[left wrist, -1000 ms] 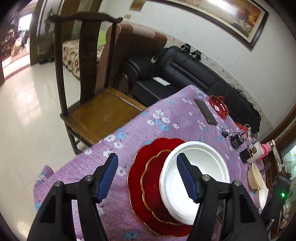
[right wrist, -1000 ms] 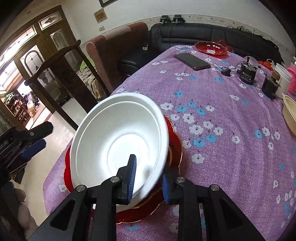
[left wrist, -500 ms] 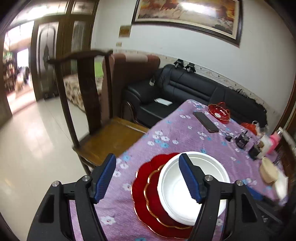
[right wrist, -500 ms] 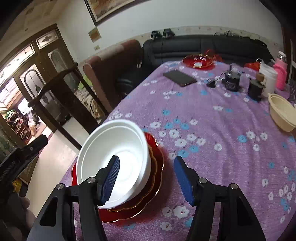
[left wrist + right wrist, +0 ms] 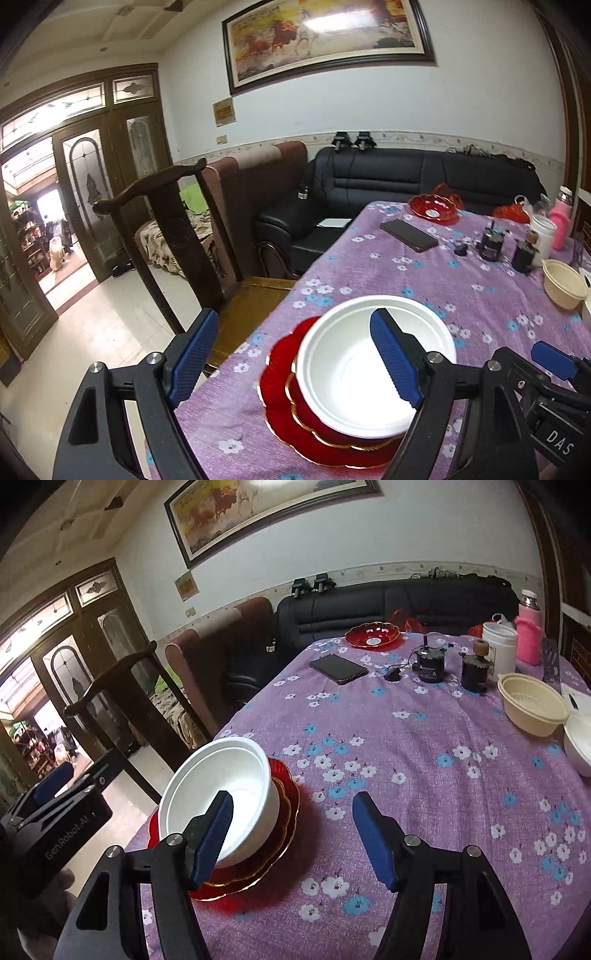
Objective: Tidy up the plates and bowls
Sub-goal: 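Move the right tool to the next white plate beside the notebook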
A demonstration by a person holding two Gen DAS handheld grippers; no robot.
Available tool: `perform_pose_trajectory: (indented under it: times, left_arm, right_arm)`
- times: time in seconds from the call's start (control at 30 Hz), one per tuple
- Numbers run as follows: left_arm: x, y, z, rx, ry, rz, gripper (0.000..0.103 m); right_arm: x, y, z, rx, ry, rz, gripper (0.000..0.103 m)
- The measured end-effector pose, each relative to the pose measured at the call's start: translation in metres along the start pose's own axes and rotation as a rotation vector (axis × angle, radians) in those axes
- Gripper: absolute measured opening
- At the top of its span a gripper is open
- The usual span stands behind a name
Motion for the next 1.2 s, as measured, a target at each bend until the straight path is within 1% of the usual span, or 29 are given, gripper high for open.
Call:
perform_pose_trajectory:
  times: [0.2, 0.43, 0.7, 0.9, 1.1, 1.2]
  left_arm:
    - [-0.005, 0.0, -0.019, 0.027, 0.034, 0.009, 0.084]
    - [-0.009, 0.004, -0.044, 0.062, 0.088, 0.028, 0.084]
    - [-0.01, 0.011, -0.062, 0.085, 0.127, 0.065, 0.084]
    - [-0.01, 0.012, -0.074, 0.1, 0.147, 0.074, 0.084]
    - [-0.014, 0.015, -0.094, 0.126, 0.182, 0.089, 0.084]
    - [-0.019, 0.013, -0.108, 0.136, 0.219, 0.099, 0.084]
  right_arm:
    - [-0.01, 0.008, -0.024, 0.069, 0.035, -0.036, 0.077]
    - [-0.009, 0.019, -0.042, 0.095, 0.063, -0.015, 0.077]
    - [-0.016, 0.014, -0.056, 0.109, 0.079, -0.039, 0.077]
    - [-0.02, 0.014, -0.068, 0.13, 0.089, -0.047, 0.077]
    - [-0.03, 0.013, -0.085, 0.151, 0.108, -0.063, 0.077]
    - [-0.037, 0.011, -0.097, 0.162, 0.121, -0.07, 0.077]
Point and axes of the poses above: each gripper's, at about its wrist camera, not at the fingertips, and x roughly the way its jaws point, z to its left, y to its underside, the point moved 6 cm from there along x, roughly the way its jaws point, and after that the axes turned 7 degrees about -z, right-handed, at the moved point
